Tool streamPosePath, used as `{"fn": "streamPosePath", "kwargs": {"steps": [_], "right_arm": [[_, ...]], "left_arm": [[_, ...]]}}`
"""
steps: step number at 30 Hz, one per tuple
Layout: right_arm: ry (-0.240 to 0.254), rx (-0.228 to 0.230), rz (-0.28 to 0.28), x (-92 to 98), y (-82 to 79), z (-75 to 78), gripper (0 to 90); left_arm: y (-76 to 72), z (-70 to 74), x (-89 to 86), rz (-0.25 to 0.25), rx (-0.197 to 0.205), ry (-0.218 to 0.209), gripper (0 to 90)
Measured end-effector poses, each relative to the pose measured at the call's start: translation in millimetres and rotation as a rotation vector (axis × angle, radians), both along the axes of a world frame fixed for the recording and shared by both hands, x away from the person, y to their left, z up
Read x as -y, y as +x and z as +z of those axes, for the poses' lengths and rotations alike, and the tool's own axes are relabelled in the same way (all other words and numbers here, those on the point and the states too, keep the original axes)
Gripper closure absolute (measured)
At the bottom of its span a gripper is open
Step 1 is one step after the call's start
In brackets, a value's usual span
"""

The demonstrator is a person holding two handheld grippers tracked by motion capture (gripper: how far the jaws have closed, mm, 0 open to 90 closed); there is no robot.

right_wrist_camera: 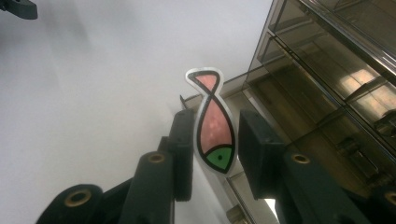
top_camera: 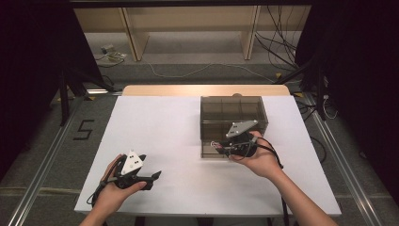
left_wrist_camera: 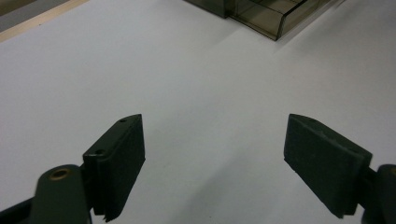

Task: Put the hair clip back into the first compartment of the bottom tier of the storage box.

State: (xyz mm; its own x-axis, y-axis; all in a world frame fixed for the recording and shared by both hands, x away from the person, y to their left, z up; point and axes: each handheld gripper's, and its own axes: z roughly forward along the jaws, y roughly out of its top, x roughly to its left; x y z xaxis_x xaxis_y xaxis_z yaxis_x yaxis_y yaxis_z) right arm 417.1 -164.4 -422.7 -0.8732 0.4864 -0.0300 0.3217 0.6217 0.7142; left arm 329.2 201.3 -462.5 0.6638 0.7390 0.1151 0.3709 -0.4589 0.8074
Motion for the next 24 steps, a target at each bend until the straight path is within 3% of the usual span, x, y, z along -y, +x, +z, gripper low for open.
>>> {"fn": "streamPosePath", "kwargs": {"steps": [24], "right_arm": [[-0.010, 0.001, -0.005, -5.8, 2.7, -1.3, 67.6]], "left_arm": [[0.1, 0.1, -0.1, -0.004, 0.001, 0.006, 20.5]]}}
